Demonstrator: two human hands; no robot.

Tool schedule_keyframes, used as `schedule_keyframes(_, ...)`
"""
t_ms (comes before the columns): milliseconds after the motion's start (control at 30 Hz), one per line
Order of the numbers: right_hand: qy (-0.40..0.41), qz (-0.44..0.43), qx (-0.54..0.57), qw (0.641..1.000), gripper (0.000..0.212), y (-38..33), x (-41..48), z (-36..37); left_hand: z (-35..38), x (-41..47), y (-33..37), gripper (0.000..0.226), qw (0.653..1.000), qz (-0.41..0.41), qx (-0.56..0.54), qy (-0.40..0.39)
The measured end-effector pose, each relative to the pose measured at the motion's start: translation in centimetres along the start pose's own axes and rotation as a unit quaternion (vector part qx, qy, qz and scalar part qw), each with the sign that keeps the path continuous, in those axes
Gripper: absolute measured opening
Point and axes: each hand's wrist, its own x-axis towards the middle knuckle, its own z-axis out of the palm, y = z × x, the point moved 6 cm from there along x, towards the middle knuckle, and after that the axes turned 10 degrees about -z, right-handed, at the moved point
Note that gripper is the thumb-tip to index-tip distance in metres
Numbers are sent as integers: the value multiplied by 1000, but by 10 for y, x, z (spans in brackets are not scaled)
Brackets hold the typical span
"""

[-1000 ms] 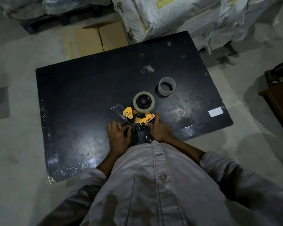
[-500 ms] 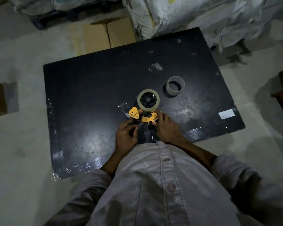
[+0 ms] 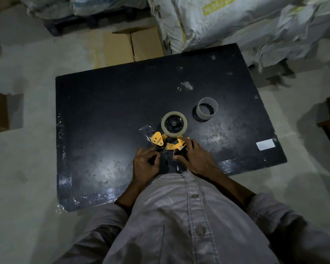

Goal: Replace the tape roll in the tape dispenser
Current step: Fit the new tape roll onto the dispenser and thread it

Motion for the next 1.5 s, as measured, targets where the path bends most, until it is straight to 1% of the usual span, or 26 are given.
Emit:
schedule_keyframes(67,-5,-4,5,1000,88,0,1,-3,-1,0,1,15,1000,-2,-5,1)
schedule_keyframes(167,-22,-10,42,999,86,4,4,-9,-1,1,0,15,1000,-4,-9,-2)
schedule_keyframes(267,-26,-26,40,999,87,8,5,-11,-1,0,-3,15,1000,-2,-12,-7)
schedule_keyframes(467,-12,-15,-8,1000,82,5,1,-19,3,-6,-5,16,999,-22,-21,-36)
schedule_keyframes(633,15,12,-51,999,91,5,-2,-22,4,-6,-3,16,998,-25,-14,-49)
schedule_keyframes(767,29,24,-70,997,92,3,-5,-25,3,-7,-3,16,998,-26,-11,-50)
schedule_keyframes(900,23,31,-102,994,94,4,-8,-27,2,-8,-3,17,998,-30,-12,-55)
schedule_keyframes(1133,1,38,-113,993,90,-2,-9,-30,0,-11,-2,18,998,-21,-10,-59)
schedule_keyframes(1367,-3,56,-158,986,101,-4,-13,-29,-1,-13,-4,18,999,-5,-5,-53)
schedule_keyframes(1500,7,58,-171,984,100,-2,-15,-27,1,-14,-4,18,999,-2,-4,-54)
